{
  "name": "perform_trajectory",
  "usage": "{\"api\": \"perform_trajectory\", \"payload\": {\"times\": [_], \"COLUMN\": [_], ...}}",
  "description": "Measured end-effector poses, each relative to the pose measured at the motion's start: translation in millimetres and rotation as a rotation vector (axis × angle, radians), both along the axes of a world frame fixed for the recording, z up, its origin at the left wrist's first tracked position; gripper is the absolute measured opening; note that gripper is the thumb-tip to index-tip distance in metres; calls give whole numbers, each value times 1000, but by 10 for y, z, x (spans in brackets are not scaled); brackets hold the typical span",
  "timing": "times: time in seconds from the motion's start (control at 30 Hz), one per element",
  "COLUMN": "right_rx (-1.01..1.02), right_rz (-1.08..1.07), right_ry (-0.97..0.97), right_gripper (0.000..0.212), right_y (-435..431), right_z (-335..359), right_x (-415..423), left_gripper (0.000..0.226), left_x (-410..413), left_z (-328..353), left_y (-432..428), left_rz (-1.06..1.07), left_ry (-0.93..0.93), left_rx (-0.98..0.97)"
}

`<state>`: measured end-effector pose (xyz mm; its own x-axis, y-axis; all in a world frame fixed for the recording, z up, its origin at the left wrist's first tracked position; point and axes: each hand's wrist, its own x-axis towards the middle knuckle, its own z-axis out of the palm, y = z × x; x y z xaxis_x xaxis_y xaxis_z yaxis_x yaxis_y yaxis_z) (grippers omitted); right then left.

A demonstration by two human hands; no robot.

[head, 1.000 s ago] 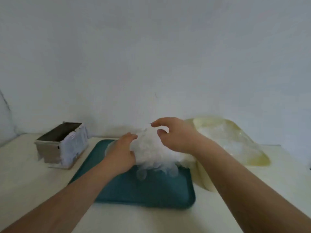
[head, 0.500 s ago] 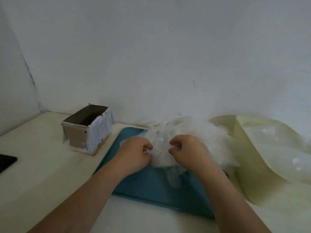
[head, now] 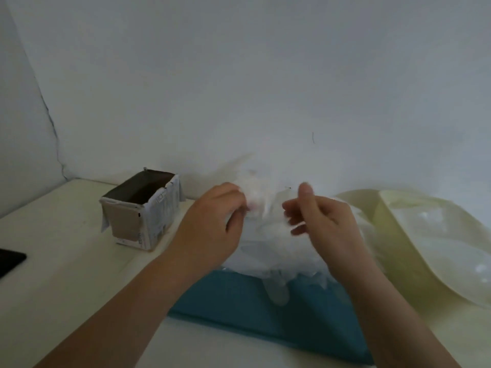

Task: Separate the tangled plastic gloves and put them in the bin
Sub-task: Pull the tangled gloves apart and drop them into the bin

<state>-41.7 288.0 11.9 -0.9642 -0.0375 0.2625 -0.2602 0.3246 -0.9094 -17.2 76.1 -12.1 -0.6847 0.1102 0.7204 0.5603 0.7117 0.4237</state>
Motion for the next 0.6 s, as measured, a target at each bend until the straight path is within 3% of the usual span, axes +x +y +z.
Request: {"api": "perform_trajectory", "payload": {"times": [0.1,0.17,0.23,0.3,0.37,0.5,0.57,0.6], "right_rx": [-369,-585,-735,-709,-678,-603,-576,-559], "right_rz": [262,479,600,574,495,356,336,344], "right_ry": [-577,-697,-701,-613,-536,-377,-323,-298], "right_gripper": [94,100,89,54,25,11,16,17], "right_y": [39,72,93,117,132,101,82,76], "right_z": [70,90,112,77,37,10,3,-15], "right_x": [8,31,63,33,-17,-53,-27,-26], "left_gripper": [20,24,29,38,46,21,58,60], "left_x": [70,117,127,130,155,133,98,104], "left_z": [30,53,30,-9,13,118,145,135], "left_y": [84,137,142,104,111,158,134,121], "left_rz": [-127,-242,-308,-315,-266,-179,-244,-277], "left_ry": [59,-4,-97,-179,-292,-593,-784,-817], "left_rx": [8,38,7,-7,156,878,970,902]}}
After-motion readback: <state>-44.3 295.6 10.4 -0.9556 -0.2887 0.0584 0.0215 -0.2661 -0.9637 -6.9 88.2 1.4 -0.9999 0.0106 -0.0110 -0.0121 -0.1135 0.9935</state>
